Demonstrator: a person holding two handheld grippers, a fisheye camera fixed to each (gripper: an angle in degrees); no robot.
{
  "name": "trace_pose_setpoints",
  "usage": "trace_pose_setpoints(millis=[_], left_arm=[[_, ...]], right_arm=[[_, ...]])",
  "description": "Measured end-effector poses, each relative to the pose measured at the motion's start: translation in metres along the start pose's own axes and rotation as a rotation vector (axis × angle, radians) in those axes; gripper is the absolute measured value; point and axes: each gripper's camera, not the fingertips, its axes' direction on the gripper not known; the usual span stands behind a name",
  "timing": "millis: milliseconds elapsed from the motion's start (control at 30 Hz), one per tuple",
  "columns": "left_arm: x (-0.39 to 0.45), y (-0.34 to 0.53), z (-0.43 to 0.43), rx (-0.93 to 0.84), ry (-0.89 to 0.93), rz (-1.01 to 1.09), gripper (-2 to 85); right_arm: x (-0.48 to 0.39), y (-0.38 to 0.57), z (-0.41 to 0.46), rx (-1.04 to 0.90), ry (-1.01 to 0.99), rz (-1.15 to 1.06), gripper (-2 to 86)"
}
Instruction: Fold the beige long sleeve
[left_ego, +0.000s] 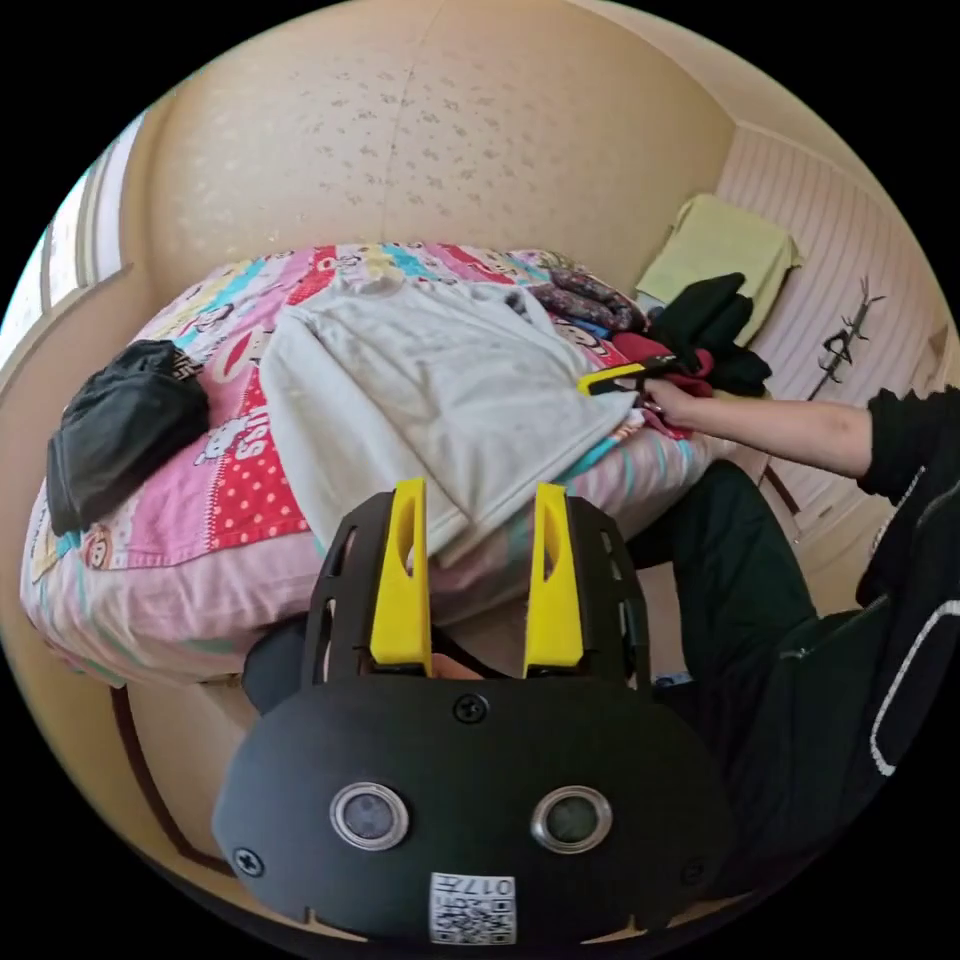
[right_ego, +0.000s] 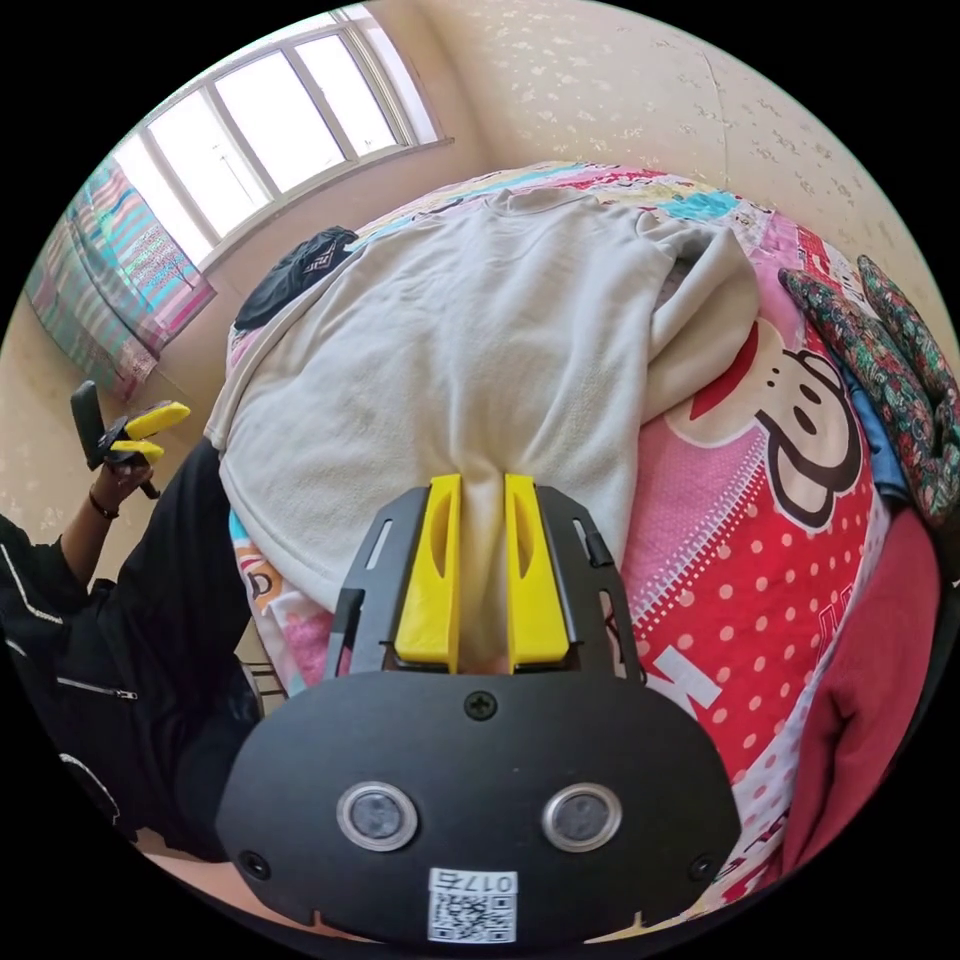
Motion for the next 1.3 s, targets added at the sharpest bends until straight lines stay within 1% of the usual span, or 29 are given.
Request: trace_pose_setpoints(millis=[67,100,133,167,233,267,333,467,500,533,600,700,767,833,867,933,1000,1033,1167,1267,1300], left_arm=[[0.015,-0.001,0.003,0.014,-0.190,0.042,14.0],[0.020,-0.006,0.011,-0.016,-0.337,0.059,13.8],[0.022,-0.013,0.025,-0.079,-0.386,0.081,13.8],[0.021,-0.017,0.033,-0.120,-0.371,0.091,13.8],[0.017,-0.028,0.068,-0.273,-0.251,0.063,14.7],[0.017,-0.030,0.072,-0.281,-0.254,0.056,14.7],[0.021,-0.033,0.080,-0.281,-0.317,0.066,14.4],[0.009,-0.034,0.074,-0.261,-0.279,-0.025,13.0],[0.003,-0.036,0.067,-0.261,-0.264,-0.060,10.2],[-0.006,-0.037,0.059,-0.262,-0.299,-0.114,5.6],[-0.018,-0.039,0.047,-0.255,-0.262,-0.131,4.4],[-0.044,-0.042,0.027,-0.253,-0.226,-0.218,3.4],[-0.058,-0.047,0.002,-0.179,-0.142,-0.265,3.2],[-0.084,-0.047,-0.054,0.046,0.009,-0.370,3.2],[-0.094,-0.045,-0.070,0.105,0.029,-0.416,3.2],[-0.132,-0.035,-0.136,0.295,0.034,-0.578,3.5],[-0.153,-0.035,-0.181,0.398,-0.011,-0.605,3.6],[-0.163,-0.042,-0.204,0.426,-0.035,-0.578,3.6],[-0.186,-0.093,-0.235,0.410,-0.051,-0.505,3.8],[-0.193,-0.162,-0.240,0.381,-0.063,-0.461,3.9],[-0.183,-0.194,-0.236,0.366,-0.046,-0.405,3.9]], right_arm=[[0.003,0.001,-0.001,0.003,-0.027,0.011,7.7],[0.002,0.001,-0.001,0.003,-0.027,0.011,7.7],[-0.001,0.001,-0.001,0.001,-0.016,0.003,7.6],[-0.006,0.001,0.000,0.001,0.006,-0.009,7.5],[-0.015,0.002,0.001,-0.001,0.050,-0.027,7.5],[-0.021,0.002,0.002,-0.003,0.081,-0.039,7.5],[-0.029,0.002,0.003,-0.007,0.124,-0.055,7.5],[-0.041,0.004,0.006,-0.009,0.171,-0.074,7.6],[-0.041,0.004,0.006,-0.009,0.171,-0.074,7.6],[-0.041,0.004,0.006,-0.008,0.166,-0.072,7.6],[-0.041,0.004,0.006,-0.009,0.155,-0.067,7.6],[-0.042,0.005,0.005,-0.008,0.147,-0.064,7.6],[-0.046,0.006,0.005,-0.008,0.154,-0.066,7.5],[-0.048,0.007,0.006,-0.008,0.160,-0.069,7.5],[-0.050,0.007,0.006,-0.007,0.164,-0.071,7.5],[-0.052,0.008,0.006,-0.007,0.171,-0.074,7.5],[-0.054,0.009,0.006,-0.007,0.172,-0.074,7.5],[-0.054,0.009,0.006,-0.008,0.168,-0.072,7.5],[-0.051,0.011,0.005,-0.009,0.133,-0.057,7.4],[-0.051,0.012,0.004,-0.009,0.125,-0.054,7.4],[-0.052,0.012,0.004,-0.009,0.127,-0.055,7.4]])
